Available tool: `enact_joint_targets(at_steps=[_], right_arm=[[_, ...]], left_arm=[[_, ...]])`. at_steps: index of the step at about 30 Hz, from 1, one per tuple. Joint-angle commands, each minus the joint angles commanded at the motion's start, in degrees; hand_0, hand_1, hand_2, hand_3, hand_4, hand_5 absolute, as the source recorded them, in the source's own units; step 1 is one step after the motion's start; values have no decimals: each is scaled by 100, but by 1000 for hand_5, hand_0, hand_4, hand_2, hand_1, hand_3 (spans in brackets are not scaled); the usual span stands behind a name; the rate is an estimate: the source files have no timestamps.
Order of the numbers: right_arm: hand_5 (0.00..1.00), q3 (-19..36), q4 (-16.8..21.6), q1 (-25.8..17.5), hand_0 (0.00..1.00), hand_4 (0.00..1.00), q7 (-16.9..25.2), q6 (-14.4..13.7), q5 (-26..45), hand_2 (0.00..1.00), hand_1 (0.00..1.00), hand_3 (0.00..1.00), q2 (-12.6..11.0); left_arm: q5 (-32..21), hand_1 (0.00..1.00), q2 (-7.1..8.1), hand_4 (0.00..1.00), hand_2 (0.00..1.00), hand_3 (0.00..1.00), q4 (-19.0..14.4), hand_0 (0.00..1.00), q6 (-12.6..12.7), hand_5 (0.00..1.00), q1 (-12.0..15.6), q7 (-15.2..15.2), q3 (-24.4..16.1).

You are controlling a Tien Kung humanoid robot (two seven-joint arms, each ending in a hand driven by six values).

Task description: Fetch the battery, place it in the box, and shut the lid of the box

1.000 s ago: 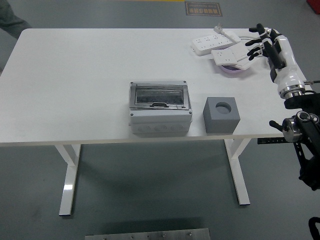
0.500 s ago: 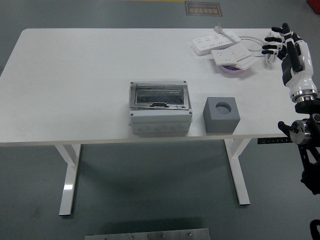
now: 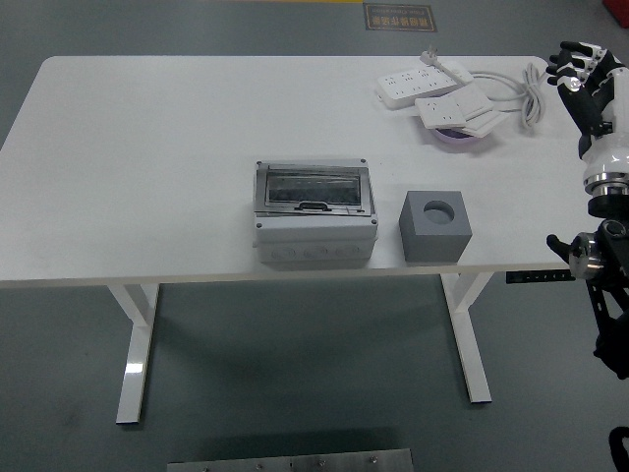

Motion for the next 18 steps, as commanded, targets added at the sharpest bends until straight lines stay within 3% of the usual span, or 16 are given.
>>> enact_joint_targets(at_steps=[9,18], right_arm=[[48,-142,-146,-25,570,569,110,-76,51,529,555,551,27],[76,-265,-17,-13,528,590,-167,20,-173,505,519,535,10]], left_arm=[[-26,684,3,327,546,533,-2,658,-6,2,35,11,4],[-118,680,37,323,545,533,-5,660,24,2,66,-11,40]])
